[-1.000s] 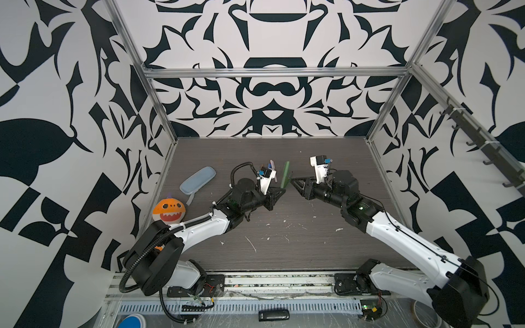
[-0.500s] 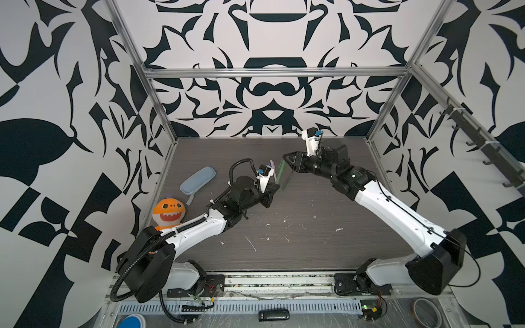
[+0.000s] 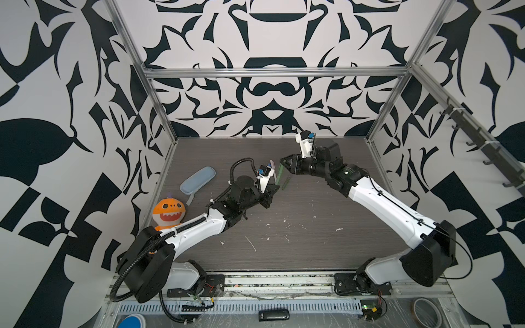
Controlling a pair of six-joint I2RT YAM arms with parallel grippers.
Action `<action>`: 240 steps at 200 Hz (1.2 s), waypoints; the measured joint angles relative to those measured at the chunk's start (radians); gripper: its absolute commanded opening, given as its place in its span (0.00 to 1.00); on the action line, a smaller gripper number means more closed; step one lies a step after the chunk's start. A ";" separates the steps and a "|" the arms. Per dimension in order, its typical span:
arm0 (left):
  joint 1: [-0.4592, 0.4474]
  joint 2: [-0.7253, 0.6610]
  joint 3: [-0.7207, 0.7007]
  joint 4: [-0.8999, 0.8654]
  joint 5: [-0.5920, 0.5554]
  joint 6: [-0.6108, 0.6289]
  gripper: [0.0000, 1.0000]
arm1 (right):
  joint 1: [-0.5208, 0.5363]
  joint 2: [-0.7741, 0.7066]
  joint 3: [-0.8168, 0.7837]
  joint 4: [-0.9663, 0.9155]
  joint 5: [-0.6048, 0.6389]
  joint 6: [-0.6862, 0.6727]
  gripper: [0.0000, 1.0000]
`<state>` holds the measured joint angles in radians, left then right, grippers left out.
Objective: Insert pens into pen caps
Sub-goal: Put on the pen cap to the pen.
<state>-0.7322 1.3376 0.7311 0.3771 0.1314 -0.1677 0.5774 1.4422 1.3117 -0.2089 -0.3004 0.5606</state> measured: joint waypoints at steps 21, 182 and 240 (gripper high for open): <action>0.000 0.000 0.000 0.000 0.007 0.000 0.00 | 0.000 0.015 0.000 0.005 -0.001 -0.002 0.28; -0.004 0.013 0.046 -0.044 -0.012 -0.060 0.00 | 0.018 -0.048 -0.199 0.294 0.058 -0.026 0.00; 0.005 0.023 0.095 -0.108 0.020 -0.071 0.00 | 0.047 -0.082 -0.320 0.484 0.141 -0.029 0.00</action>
<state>-0.7277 1.3609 0.8265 0.2687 0.1513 -0.2390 0.6243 1.3598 0.9913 0.2749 -0.1593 0.5312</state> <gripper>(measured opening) 0.144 0.144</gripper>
